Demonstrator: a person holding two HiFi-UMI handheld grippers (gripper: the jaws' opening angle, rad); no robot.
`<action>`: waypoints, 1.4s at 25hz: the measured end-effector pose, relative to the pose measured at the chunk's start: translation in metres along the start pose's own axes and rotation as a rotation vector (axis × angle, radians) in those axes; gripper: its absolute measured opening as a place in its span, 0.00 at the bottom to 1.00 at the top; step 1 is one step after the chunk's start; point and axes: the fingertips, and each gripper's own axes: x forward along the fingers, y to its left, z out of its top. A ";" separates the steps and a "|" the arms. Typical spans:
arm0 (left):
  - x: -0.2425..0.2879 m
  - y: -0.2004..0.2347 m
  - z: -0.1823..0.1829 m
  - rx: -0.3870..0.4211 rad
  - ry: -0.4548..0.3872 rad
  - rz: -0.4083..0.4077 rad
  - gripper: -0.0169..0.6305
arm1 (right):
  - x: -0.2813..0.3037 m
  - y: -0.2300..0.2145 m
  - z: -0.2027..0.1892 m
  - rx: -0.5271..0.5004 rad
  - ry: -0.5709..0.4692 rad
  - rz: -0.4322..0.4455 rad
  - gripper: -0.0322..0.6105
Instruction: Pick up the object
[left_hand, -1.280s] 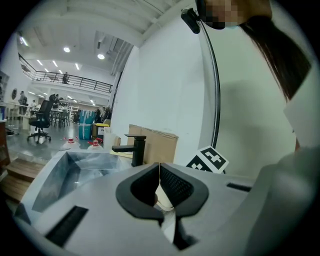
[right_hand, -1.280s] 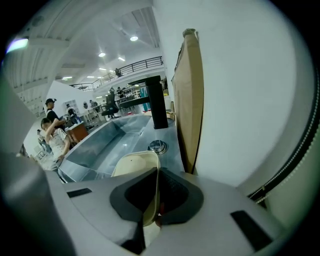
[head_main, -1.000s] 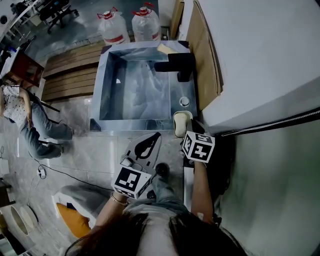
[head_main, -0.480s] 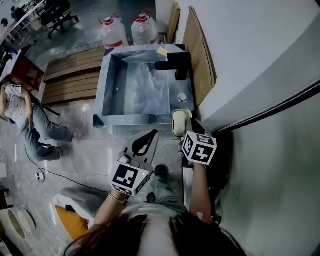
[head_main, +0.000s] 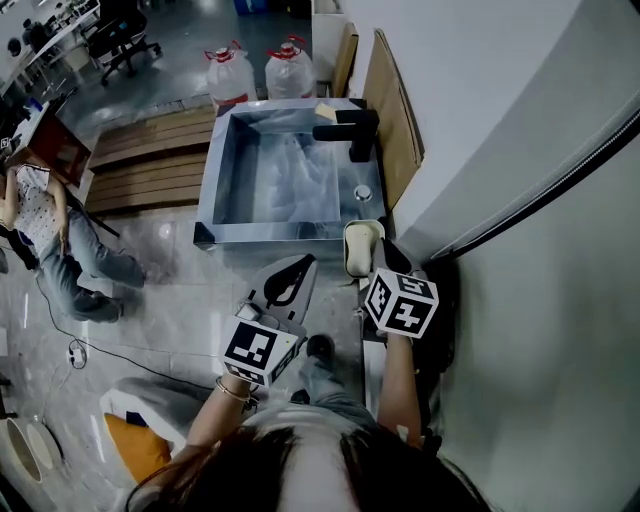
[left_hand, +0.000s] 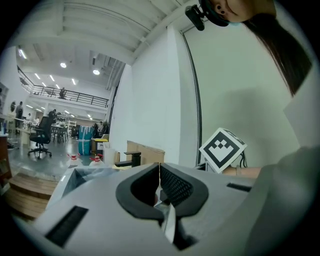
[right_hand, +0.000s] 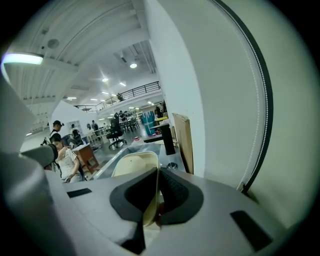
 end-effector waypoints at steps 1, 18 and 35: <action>-0.004 -0.002 0.002 0.011 -0.010 -0.003 0.04 | -0.006 0.002 0.001 0.000 -0.007 0.003 0.10; -0.069 -0.042 0.029 0.065 -0.091 -0.005 0.04 | -0.104 0.037 0.010 -0.023 -0.102 0.029 0.10; -0.140 -0.076 0.042 0.090 -0.151 0.007 0.04 | -0.197 0.071 -0.001 -0.042 -0.184 0.044 0.10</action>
